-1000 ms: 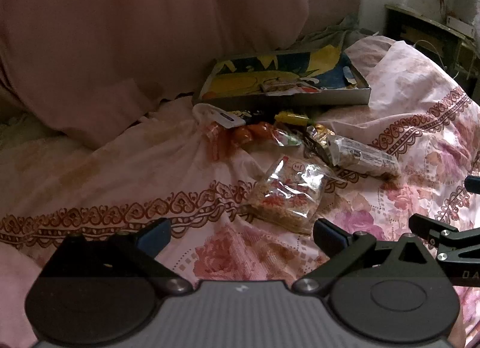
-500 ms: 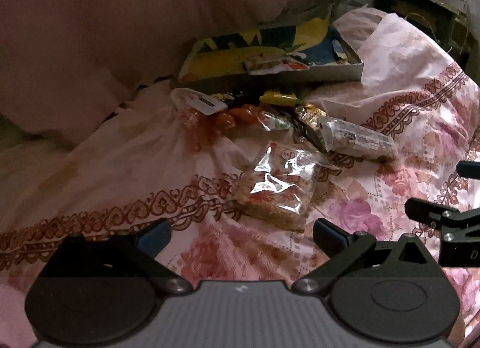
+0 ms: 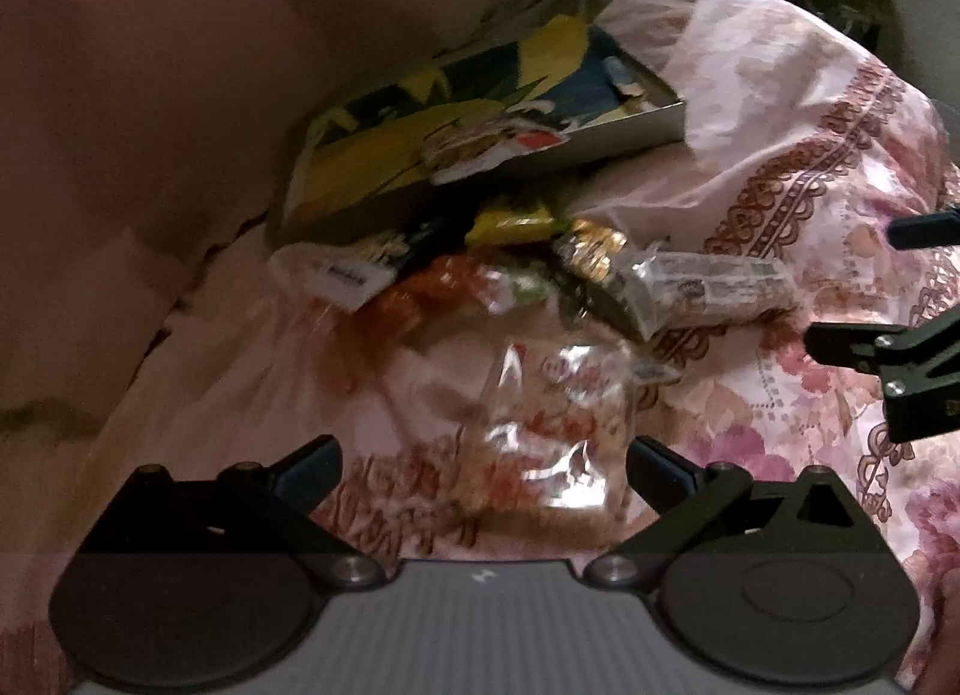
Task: Organize snacks
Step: 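Grasp the clear rice-cracker bag with the left tool while the right tool grasps the granola bar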
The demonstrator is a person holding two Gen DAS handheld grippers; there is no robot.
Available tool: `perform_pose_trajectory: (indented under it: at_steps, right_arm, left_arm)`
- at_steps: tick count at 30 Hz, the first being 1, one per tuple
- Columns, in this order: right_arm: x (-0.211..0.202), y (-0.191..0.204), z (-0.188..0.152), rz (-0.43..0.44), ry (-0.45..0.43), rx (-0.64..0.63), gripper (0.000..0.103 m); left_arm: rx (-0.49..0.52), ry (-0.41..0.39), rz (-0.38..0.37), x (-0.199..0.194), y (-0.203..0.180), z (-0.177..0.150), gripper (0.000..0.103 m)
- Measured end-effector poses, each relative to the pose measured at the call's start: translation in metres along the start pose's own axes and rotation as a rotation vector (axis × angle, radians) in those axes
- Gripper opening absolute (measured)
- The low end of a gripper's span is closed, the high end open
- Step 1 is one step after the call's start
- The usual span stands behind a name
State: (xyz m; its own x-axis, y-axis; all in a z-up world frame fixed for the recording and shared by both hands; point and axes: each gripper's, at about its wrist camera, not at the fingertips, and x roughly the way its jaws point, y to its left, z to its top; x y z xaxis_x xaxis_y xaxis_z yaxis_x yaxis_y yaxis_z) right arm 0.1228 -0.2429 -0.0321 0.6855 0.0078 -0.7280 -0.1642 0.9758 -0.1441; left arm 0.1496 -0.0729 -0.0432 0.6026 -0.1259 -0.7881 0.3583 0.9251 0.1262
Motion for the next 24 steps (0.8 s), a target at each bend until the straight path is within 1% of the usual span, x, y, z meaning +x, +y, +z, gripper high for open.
perform_pose_trajectory:
  at_steps: [3, 5, 11, 14, 18, 21, 24]
  right_arm:
    - [0.008, -0.003, 0.002, -0.003, -0.011, -0.006, 0.102]
    - [0.012, -0.007, 0.003, 0.010, -0.018, -0.005, 0.102]
    - [0.026, -0.017, 0.004, 0.042, -0.036, -0.031, 0.102]
    - [0.032, -0.020, 0.004, 0.077, -0.044, -0.061, 0.102]
    - [0.040, -0.016, 0.006, 0.109, -0.063, -0.151, 0.102]
    - [0.048, -0.008, 0.006, 0.094, -0.080, -0.248, 0.102]
    - [0.060, -0.001, 0.007, 0.092, -0.072, -0.317, 0.102]
  left_arm:
    - [0.033, -0.020, -0.029, 0.008, -0.001, 0.006, 0.103]
    - [0.037, -0.019, -0.050, 0.014, 0.000, 0.007, 0.103]
    - [0.001, 0.013, -0.105, 0.029, 0.005, 0.005, 0.103]
    - [-0.010, 0.025, -0.124, 0.036, 0.007, 0.005, 0.103]
    - [0.022, 0.028, -0.131, 0.045, 0.003, 0.007, 0.103]
    - [0.062, 0.033, -0.121, 0.052, -0.001, 0.009, 0.103]
    - [0.089, 0.043, -0.114, 0.058, -0.006, 0.010, 0.103]
